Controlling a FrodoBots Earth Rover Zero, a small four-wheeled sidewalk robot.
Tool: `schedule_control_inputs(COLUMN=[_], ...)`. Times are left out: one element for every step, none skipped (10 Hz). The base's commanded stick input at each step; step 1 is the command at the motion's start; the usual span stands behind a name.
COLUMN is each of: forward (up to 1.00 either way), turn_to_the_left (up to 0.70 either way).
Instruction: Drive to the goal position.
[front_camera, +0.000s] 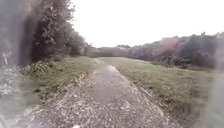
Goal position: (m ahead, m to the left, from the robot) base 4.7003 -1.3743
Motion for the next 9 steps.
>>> schedule_control_inputs(forward=[0.85, 0.85, 0.85, 0.85, 0.85, 0.85, 0.85, 0.85, 0.85], turn_to_the_left=[0.00, 0.00, 0.00, 0.00, 0.00, 0.00, 0.00, 0.00, 0.00])
